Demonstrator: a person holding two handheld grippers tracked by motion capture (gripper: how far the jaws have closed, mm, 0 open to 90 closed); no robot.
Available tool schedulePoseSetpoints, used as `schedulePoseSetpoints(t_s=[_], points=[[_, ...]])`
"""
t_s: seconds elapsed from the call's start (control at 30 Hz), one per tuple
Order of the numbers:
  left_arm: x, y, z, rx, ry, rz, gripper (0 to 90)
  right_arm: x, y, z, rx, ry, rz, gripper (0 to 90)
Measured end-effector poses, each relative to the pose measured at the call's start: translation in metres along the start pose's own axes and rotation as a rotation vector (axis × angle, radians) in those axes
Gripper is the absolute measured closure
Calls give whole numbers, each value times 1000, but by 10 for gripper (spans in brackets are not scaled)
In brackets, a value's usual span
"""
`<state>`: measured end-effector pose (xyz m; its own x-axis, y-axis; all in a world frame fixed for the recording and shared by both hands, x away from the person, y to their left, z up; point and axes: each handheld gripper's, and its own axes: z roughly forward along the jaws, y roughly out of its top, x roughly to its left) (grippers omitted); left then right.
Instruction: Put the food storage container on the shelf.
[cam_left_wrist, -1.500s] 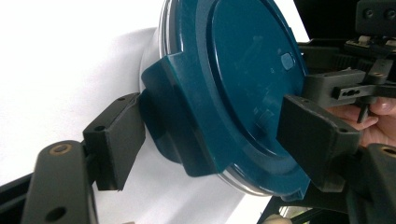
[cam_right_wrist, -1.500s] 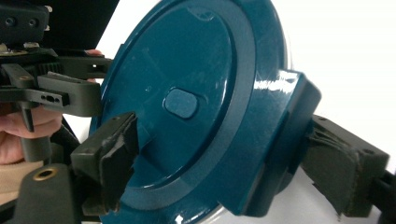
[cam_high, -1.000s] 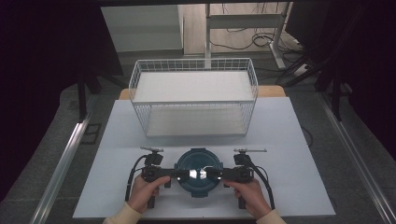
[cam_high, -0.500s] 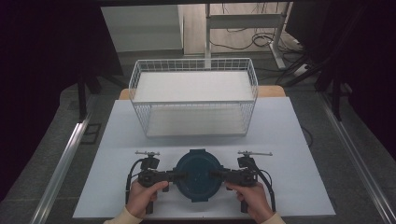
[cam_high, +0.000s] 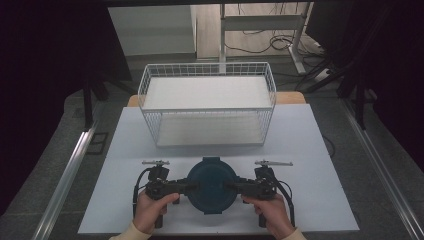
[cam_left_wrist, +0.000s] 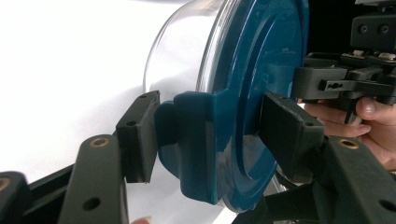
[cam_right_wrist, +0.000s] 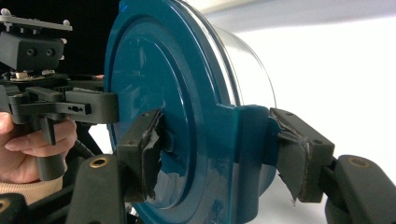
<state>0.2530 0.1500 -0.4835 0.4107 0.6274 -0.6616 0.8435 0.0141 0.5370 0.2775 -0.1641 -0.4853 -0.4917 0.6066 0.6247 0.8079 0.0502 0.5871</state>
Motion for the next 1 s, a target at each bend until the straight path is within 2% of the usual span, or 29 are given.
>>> schedulePoseSetpoints(t_s=[0.23, 0.57, 0.7, 1.0], points=[[-6, 7, -4, -12, -6, 29, 402, 8, 7, -6, -26, -2, -51, 368], [-11, 21, -8, -19, -12, 68, 403, 13, 19, -12, -45, -8, -92, 369], [-14, 29, -9, -27, -15, 79, 403, 15, 28, -15, -42, -10, -105, 369], [-27, 54, -20, -61, -15, 119, 403, 27, 54, -25, -77, -18, -147, 369]])
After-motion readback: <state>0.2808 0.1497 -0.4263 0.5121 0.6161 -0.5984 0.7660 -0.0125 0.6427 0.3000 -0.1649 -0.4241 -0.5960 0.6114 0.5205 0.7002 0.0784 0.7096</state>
